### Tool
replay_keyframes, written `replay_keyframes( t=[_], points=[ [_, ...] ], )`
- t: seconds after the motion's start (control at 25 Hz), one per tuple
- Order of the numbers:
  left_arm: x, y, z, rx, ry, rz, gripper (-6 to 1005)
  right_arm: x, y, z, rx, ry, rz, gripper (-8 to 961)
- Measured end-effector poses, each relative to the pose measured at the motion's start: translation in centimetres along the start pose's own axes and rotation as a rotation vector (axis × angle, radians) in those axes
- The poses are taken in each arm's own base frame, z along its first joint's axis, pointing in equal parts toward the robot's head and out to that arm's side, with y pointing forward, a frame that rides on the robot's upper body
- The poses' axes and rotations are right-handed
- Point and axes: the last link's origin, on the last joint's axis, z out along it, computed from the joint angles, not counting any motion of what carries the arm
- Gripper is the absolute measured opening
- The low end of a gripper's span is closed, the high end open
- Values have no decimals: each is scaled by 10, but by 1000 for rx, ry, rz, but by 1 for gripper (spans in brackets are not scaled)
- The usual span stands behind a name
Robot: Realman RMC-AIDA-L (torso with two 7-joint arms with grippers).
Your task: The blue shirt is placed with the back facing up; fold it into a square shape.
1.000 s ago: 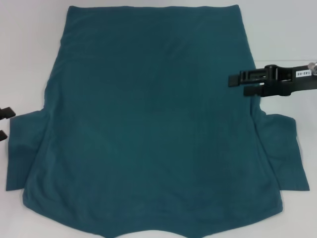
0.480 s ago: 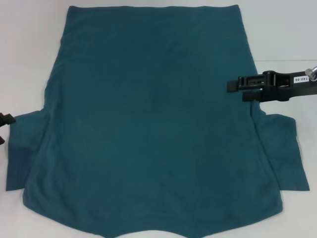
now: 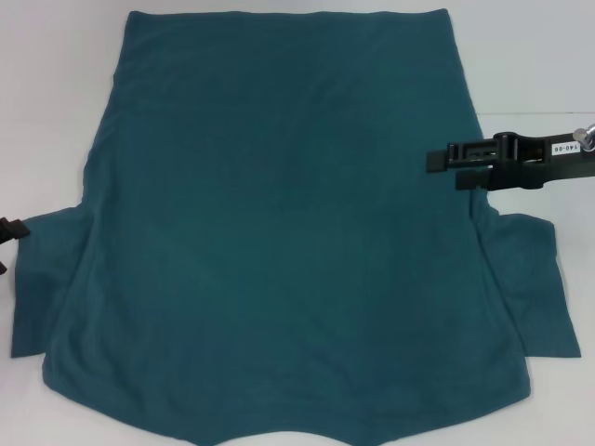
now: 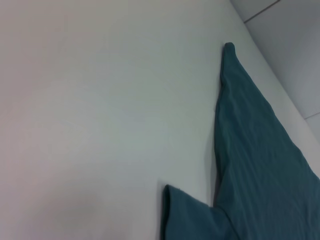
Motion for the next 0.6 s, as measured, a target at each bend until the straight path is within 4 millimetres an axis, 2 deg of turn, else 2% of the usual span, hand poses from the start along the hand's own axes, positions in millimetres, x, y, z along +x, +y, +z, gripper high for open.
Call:
replay_keyframes(
  t=[0.6],
  points=[
    [-10,-2,7,11,-27,12,815,0,-1,-1,-1,-5,2,831]
  ],
)
